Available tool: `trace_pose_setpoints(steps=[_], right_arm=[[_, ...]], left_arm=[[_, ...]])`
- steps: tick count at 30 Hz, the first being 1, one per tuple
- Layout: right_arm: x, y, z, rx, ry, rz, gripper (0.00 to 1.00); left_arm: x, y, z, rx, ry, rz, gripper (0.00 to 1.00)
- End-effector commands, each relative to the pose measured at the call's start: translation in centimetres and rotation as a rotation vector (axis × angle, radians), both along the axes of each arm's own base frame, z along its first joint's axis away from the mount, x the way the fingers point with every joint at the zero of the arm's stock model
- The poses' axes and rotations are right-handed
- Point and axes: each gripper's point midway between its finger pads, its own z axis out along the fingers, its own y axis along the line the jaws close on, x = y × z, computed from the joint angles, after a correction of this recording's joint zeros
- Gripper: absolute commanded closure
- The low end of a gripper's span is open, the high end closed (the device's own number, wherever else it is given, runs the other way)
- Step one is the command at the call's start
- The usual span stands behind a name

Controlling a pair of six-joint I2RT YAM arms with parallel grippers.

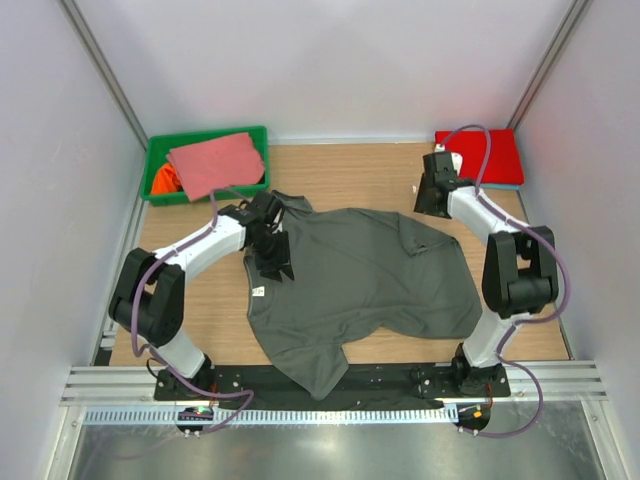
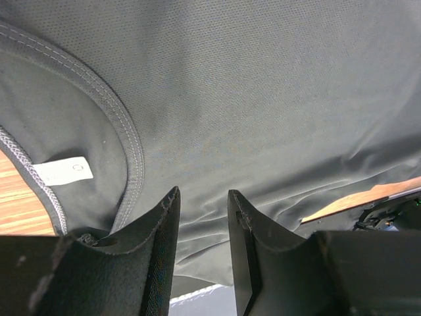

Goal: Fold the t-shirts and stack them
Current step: Flatten the tshirt out

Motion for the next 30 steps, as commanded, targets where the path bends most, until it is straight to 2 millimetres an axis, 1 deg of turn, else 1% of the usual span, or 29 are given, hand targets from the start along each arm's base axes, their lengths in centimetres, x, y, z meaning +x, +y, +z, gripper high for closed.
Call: trace_pose_setpoints(steps=[1, 2, 3, 6, 8, 12, 15, 19, 27, 30], right_arm=[[-2.6, 5.6, 2.3, 0.131, -0.021, 0.202, 0.47], [-3.3, 5.9, 1.7, 0.141, 0.000, 0.219, 0.47], [-4.5, 6.2, 0.6, 0.149, 0.037, 0.248, 0.48], [-6.0, 6.5, -1.1, 0.153, 0.080, 0.288, 0.51], [-6.2, 6.6, -1.5, 0.156, 0.083, 0.319, 0.55], [-6.2, 6.8, -2.9, 0.133, 0.116, 0.364, 0.53], [-6.2, 7.2, -3.5, 0.147, 0.129, 0.388, 0.52], [-6.7, 7.5, -4.8, 0.149, 0.160, 0.395, 0.55], [-6.7, 6.8, -5.8, 0.065, 0.201, 0.396, 0.57], [-6.3, 6.2, -5.6, 0.034, 0.201, 0.379, 0.69]], left_arm=[[0.7, -0.9, 0.1, -0.049, -0.017, -0.009, 0.64], [0.8, -1.0, 0.0, -0.049, -0.014, -0.011, 0.64], [1.0, -1.1, 0.0, -0.052, -0.011, -0.018, 0.64], [1.4, -1.3, 0.2, -0.051, -0.018, -0.030, 0.64], [1.5, -1.4, 0.4, -0.053, -0.019, -0.036, 0.64], [1.2, -1.3, 0.2, -0.049, -0.011, -0.047, 0.64], [0.9, -1.1, 0.0, -0.044, 0.000, -0.053, 0.64], [0.5, -0.9, -0.2, -0.037, 0.003, -0.061, 0.64], [0.5, -1.0, -0.4, -0.044, 0.008, -0.058, 0.64], [0.4, -0.9, -0.7, -0.041, 0.015, -0.058, 0.64]])
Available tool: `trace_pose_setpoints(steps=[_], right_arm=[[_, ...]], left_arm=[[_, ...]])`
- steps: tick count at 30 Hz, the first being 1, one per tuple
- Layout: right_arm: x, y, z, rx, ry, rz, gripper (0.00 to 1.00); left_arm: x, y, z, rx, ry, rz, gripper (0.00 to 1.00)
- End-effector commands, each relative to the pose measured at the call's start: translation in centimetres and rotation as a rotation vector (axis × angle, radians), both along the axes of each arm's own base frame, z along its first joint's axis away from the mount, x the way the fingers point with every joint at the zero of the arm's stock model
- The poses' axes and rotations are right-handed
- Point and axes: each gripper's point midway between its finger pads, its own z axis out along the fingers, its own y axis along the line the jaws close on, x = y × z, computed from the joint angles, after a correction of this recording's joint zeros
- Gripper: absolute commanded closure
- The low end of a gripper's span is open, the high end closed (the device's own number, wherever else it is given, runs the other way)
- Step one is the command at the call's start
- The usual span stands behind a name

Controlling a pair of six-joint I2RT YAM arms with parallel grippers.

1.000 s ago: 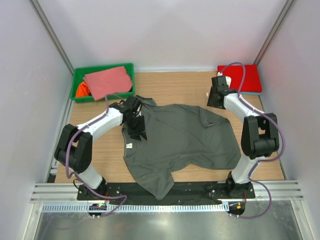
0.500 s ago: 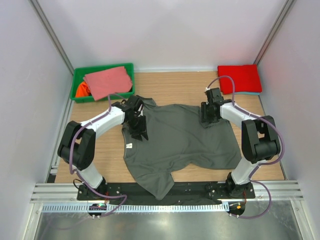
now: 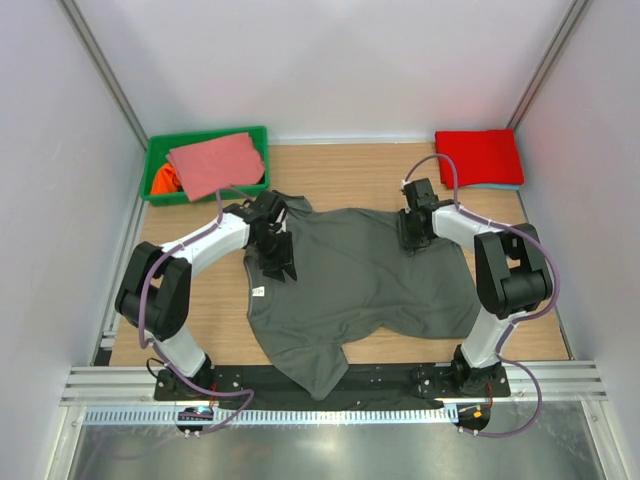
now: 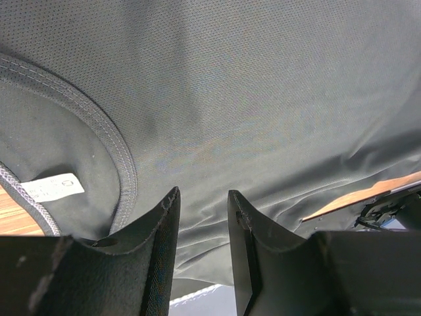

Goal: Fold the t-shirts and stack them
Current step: Flatten the tshirt out

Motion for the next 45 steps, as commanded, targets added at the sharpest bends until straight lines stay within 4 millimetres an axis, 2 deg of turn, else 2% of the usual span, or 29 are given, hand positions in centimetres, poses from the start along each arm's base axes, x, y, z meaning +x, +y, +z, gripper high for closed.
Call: trace_pose_setpoints(steps=[1, 2, 3, 6, 10, 15, 16, 18, 22, 23, 25, 29, 30, 32, 33, 35, 36, 37, 38, 39, 40, 41, 42, 43, 44, 45], right_arm=[[1.3, -0.9, 0.7, -0.067, -0.033, -0.012, 0.74], [1.7, -1.1, 1.3, -0.079, -0.048, -0.019, 0.86], [1.9, -1.4, 1.7, -0.092, -0.058, -0.026, 0.89], [2.5, -2.9, 3.6, -0.173, -0.092, -0.069, 0.92], [3.6, -5.6, 5.3, -0.323, -0.143, -0.116, 0.96], [6.5, -8.1, 7.6, -0.489, -0.255, -0.189, 0.99], [6.9, -8.3, 7.3, -0.513, -0.260, -0.193, 0.99], [8.5, -9.0, 8.2, -0.556, -0.316, -0.219, 0.99], [11.1, -9.4, 7.9, -0.571, -0.373, -0.227, 0.99], [11.8, -9.4, 7.2, -0.580, -0.370, -0.224, 0.99], [12.9, -9.6, 7.1, -0.593, -0.391, -0.224, 0.99], [14.7, -9.6, 7.2, -0.610, -0.423, -0.212, 0.99], [15.1, -9.5, 6.8, -0.617, -0.428, -0.201, 0.99], [15.7, -9.7, 6.8, -0.643, -0.429, -0.181, 0.96], [16.3, -9.7, 7.2, -0.641, -0.457, -0.186, 0.90], [16.8, -9.8, 7.1, -0.659, -0.466, -0.166, 0.79], [17.1, -9.8, 7.4, -0.667, -0.484, -0.170, 0.69], [17.3, -9.9, 7.0, -0.686, -0.476, -0.163, 0.64], [17.8, -10.4, 7.8, -0.702, -0.490, -0.195, 0.60], [17.8, -10.5, 7.7, -0.712, -0.462, -0.195, 0.55], [18.0, -10.5, 7.6, -0.714, -0.445, -0.205, 0.45], [19.0, -10.1, 9.5, -0.671, -0.473, -0.258, 0.41], [18.2, -10.2, 9.5, -0.666, -0.420, -0.260, 0.37], [18.1, -9.9, 10.1, -0.644, -0.421, -0.276, 0.34], [18.5, -9.5, 11.9, -0.580, -0.461, -0.333, 0.33], [17.6, -9.4, 11.9, -0.562, -0.420, -0.331, 0.33]], left_arm=[[0.3, -0.2, 0.2, -0.021, -0.015, -0.016, 0.64], [0.1, 0.0, 0.0, -0.015, -0.012, -0.015, 0.64], [0.1, 0.2, -0.2, -0.011, -0.009, -0.007, 0.64], [-0.3, 1.0, -1.3, 0.015, 0.019, 0.016, 0.66], [-1.1, 1.5, -2.9, 0.041, 0.056, 0.019, 0.78], [-1.7, 2.2, -4.5, 0.072, 0.075, 0.025, 0.80], [-2.1, 2.3, -4.9, 0.077, 0.088, 0.024, 0.80], [-2.2, 2.4, -5.2, 0.078, 0.092, 0.027, 0.81], [-2.5, 2.6, -5.7, 0.086, 0.095, 0.025, 0.83], [-2.2, 2.6, -5.6, 0.085, 0.086, 0.023, 0.83], [-1.9, 2.4, -5.5, 0.080, 0.075, 0.019, 0.85], [-0.7, 1.9, -3.9, 0.058, 0.022, -0.001, 0.86], [0.3, 1.7, -2.5, 0.055, -0.018, -0.005, 0.86], [1.9, 2.0, -1.1, 0.087, -0.084, -0.032, 0.84], [3.6, 1.8, 0.8, 0.083, -0.131, -0.033, 0.78], [6.0, 2.6, 2.2, 0.098, -0.185, -0.018, 0.68], [7.2, 2.7, 2.9, 0.092, -0.210, -0.001, 0.66], [9.4, 2.5, 4.0, 0.075, -0.253, 0.018, 0.64], [11.1, 3.0, 4.4, 0.065, -0.271, 0.053, 0.62], [12.2, 3.0, 4.8, 0.050, -0.282, 0.069, 0.62], [14.4, 2.6, 5.6, 0.026, -0.312, 0.078, 0.62], [15.9, 2.8, 5.9, 0.014, -0.339, 0.085, 0.62], [17.1, 2.8, 6.3, 0.010, -0.364, 0.089, 0.61], [18.8, 2.6, 6.2, 0.005, -0.382, 0.086, 0.61], [20.2, 2.7, 6.5, 0.001, -0.422, 0.071, 0.61], [21.2, 2.9, 6.2, 0.015, -0.437, 0.067, 0.60]])
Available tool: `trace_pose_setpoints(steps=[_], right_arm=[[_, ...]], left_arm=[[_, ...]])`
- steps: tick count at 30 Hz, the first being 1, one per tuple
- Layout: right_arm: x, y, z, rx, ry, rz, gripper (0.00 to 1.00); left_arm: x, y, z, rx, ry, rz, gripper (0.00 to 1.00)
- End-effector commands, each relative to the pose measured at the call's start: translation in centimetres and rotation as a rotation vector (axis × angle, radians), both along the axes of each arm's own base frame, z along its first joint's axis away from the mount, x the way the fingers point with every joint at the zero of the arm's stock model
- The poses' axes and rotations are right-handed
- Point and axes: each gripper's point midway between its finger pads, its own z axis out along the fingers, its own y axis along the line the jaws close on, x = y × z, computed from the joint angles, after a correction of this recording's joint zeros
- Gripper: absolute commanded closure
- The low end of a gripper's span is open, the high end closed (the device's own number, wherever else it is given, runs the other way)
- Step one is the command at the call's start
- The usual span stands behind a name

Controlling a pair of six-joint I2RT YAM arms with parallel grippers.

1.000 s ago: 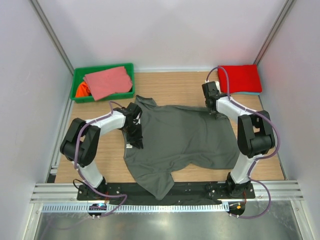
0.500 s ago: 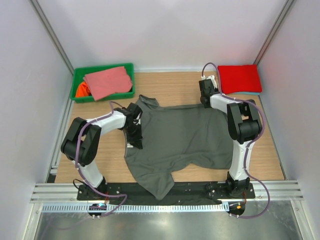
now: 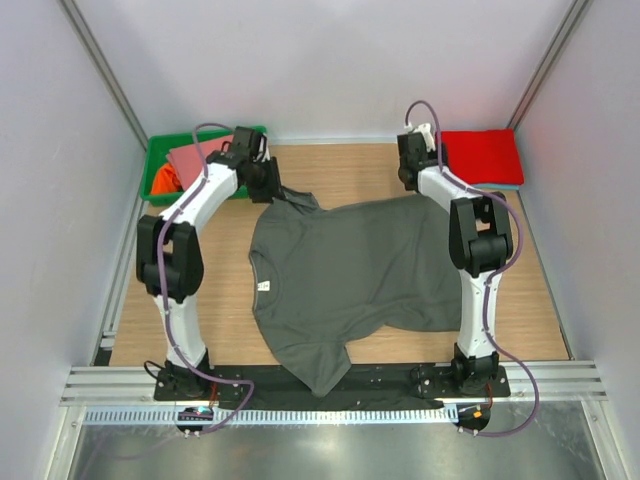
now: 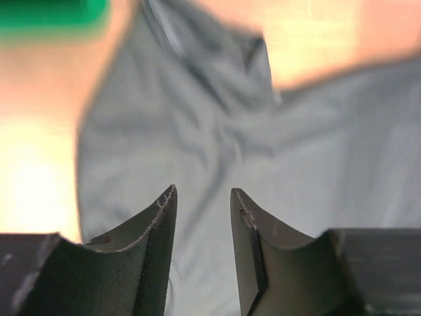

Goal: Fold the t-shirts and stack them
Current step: Flatten the tshirt out

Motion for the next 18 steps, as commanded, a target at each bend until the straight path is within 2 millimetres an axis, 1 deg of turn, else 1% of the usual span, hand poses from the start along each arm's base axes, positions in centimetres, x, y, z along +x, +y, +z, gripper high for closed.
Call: trace_pose_setpoints(steps=[1, 2, 3, 4, 5, 6, 7, 8, 9, 11, 12, 13, 14, 16, 17, 18], right_arm=[[-0.4, 0.8, 5.4, 0.156, -0.095, -0.080, 0.32], [-0.5, 1.2, 6.1, 0.192, -0.107, -0.080, 0.32], [-1.0, 1.7, 7.3, 0.254, -0.135, -0.088, 0.32], [-1.1, 2.8, 7.4, 0.323, -0.141, -0.062, 0.32], [-1.6, 3.2, 7.2, 0.358, -0.132, -0.054, 0.32], [-2.1, 3.6, 8.5, 0.410, -0.167, -0.062, 0.32], [-2.4, 4.0, 8.6, 0.442, -0.170, -0.058, 0.32], [-2.9, 4.8, 8.2, 0.488, -0.155, -0.042, 0.33], [-3.4, 5.1, 8.8, 0.513, -0.157, -0.036, 0.34], [-4.2, 6.0, 8.5, 0.572, -0.138, -0.025, 0.35], [-4.5, 6.0, 9.0, 0.584, -0.149, -0.022, 0.35], [-4.8, 6.1, 9.1, 0.593, -0.149, -0.020, 0.35], [-5.2, 6.1, 8.6, 0.593, -0.136, -0.020, 0.35], [-5.8, 5.9, 8.8, 0.581, -0.133, -0.015, 0.35], [-5.9, 5.8, 8.7, 0.578, -0.130, -0.014, 0.35], [-6.0, 5.8, 8.8, 0.577, -0.132, -0.011, 0.36]], left_arm=[[3.8, 0.2, -0.8, 0.036, -0.072, -0.040, 0.59], [5.4, 0.0, -1.1, 0.044, -0.090, -0.051, 0.58], [6.2, 0.3, -1.4, 0.069, -0.105, -0.057, 0.57], [6.9, 0.2, -1.5, 0.077, -0.115, -0.063, 0.56], [7.9, 0.1, -1.2, 0.081, -0.138, -0.065, 0.56], [8.5, 0.0, -2.4, 0.091, -0.127, -0.077, 0.56], [8.9, 0.0, -3.0, 0.098, -0.125, -0.077, 0.56], [9.2, 0.0, -3.3, 0.106, -0.123, -0.074, 0.56], [9.9, 0.0, -3.9, 0.111, -0.124, -0.068, 0.56], [10.6, 0.2, -4.1, 0.127, -0.141, -0.057, 0.58], [10.8, 0.3, -4.6, 0.134, -0.142, -0.054, 0.59], [11.0, 0.4, -4.8, 0.138, -0.154, -0.050, 0.59], [11.5, 0.3, -4.8, 0.137, -0.175, -0.047, 0.60], [11.6, 0.3, -5.4, 0.143, -0.168, -0.046, 0.62], [11.4, 0.3, -5.6, 0.141, -0.154, -0.048, 0.68], [11.2, 0.1, -5.7, 0.135, -0.144, -0.050, 0.70]])
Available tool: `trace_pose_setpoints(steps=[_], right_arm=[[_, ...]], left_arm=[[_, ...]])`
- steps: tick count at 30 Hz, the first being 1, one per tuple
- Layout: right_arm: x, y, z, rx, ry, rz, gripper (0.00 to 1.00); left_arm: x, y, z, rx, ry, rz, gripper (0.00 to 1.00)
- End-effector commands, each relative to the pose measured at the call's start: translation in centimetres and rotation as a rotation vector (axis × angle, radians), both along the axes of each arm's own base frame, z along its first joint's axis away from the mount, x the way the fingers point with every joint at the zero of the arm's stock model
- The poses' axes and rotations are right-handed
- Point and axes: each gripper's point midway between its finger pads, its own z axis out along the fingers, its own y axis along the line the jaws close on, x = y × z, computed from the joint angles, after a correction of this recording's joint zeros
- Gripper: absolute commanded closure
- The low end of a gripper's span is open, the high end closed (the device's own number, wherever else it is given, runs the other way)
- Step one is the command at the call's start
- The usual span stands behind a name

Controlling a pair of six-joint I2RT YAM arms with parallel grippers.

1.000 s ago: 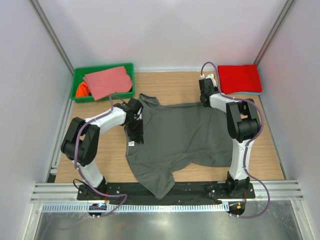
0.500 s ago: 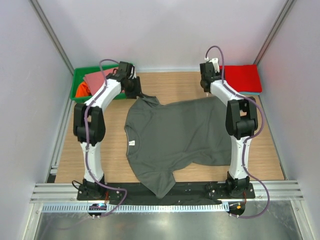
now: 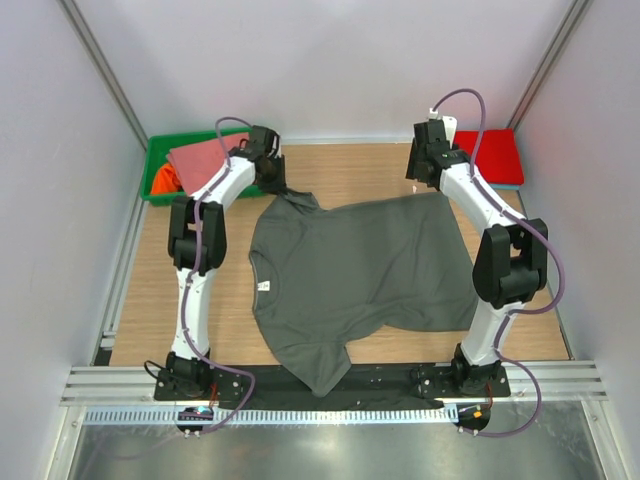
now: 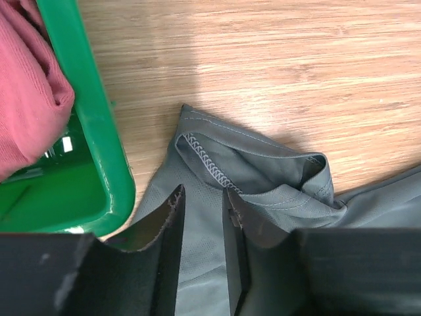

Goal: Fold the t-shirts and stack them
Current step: Flatten the tshirt out

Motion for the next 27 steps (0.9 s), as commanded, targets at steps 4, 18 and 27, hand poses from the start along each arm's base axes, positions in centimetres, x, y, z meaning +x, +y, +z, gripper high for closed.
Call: trace_pose_setpoints(steps=[4, 18, 27], right_arm=[[-0.9, 0.8, 0.5, 0.067, -0.011, 0.015, 0.36], [3.5, 16.8, -2.9, 0.598, -0.001, 0.222, 0.68], [6.2, 24.3, -3.1, 0.845, 0.004, 0.324, 0.66]], left_arm=[[0.7, -1.3, 1.6, -0.042, -0.083, -0.021, 0.69], [4.5, -6.9, 1.8, -0.258, -0.146, -0.127, 0.62], [6.4, -10.4, 9.0, -0.360, -0.340, -0.197, 0.56]])
